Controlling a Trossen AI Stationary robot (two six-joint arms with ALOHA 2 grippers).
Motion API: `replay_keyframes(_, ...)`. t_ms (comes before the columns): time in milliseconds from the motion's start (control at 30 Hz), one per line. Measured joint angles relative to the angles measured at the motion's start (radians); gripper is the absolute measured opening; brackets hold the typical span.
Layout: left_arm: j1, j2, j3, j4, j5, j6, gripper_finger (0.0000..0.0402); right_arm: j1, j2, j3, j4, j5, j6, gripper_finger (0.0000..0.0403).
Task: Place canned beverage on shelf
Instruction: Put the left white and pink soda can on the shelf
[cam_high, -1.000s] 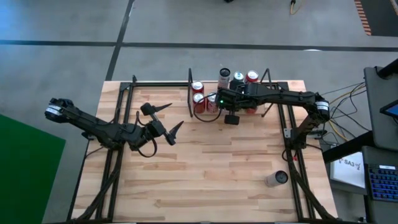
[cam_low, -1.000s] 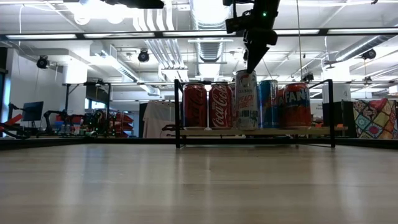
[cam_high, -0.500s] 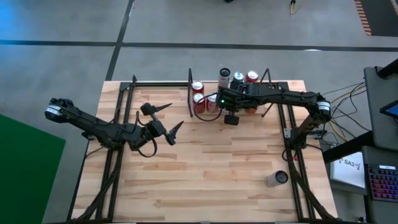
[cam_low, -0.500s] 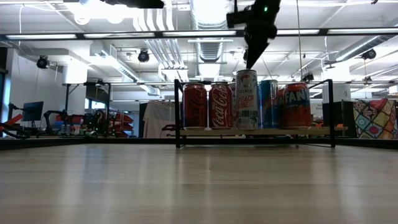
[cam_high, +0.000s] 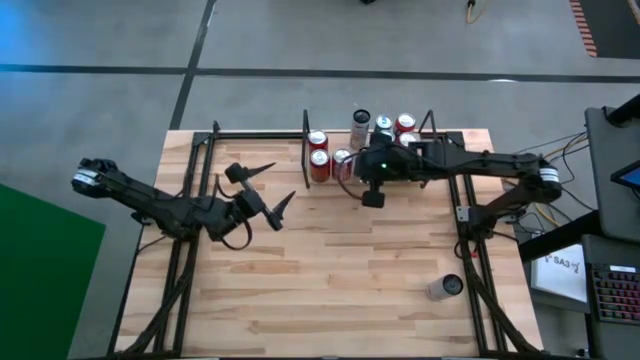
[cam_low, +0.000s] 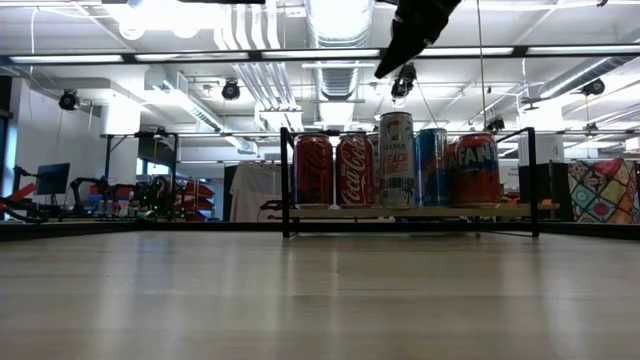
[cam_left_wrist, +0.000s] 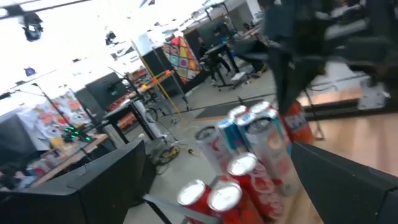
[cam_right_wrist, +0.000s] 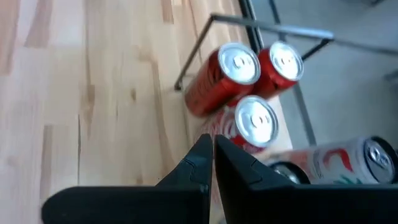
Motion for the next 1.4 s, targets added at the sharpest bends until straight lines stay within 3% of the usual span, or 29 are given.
replay_keyframes(133,0.033,-0.005,0.037,0.002,0.005,0.085,0.0389,0.002,-0.06,-0.129,0.157,-0.005,-0.043,0.0009)
replay_keyframes(300,0.1,-0.018,0.043,0.0,0.063,0.207,0.0389,-0.004,-0.11,-0.222,0.176,-0.003,-0.075,0.0009)
replay_keyframes(467,0.146,-0.024,0.043,0.0,0.084,0.223,0.0389,-0.011,-0.155,-0.319,0.173,-0.003,0.062,0.0009)
replay_keyframes(733,0.164,-0.024,0.043,0.013,0.083,0.237,0.0389,-0.007,-0.169,-0.487,0.315,0.007,0.28,0.0009)
replay_keyframes(967,0.178,-0.028,0.042,0.024,0.027,0.272,0.0389,-0.007,-0.16,-0.544,0.403,0.187,0.418,0.0009)
replay_keyframes(1400,0.232,-0.024,0.041,-0.005,0.03,0.339,0.0389,-0.012,-0.16,-0.541,0.555,0.217,0.415,0.0009)
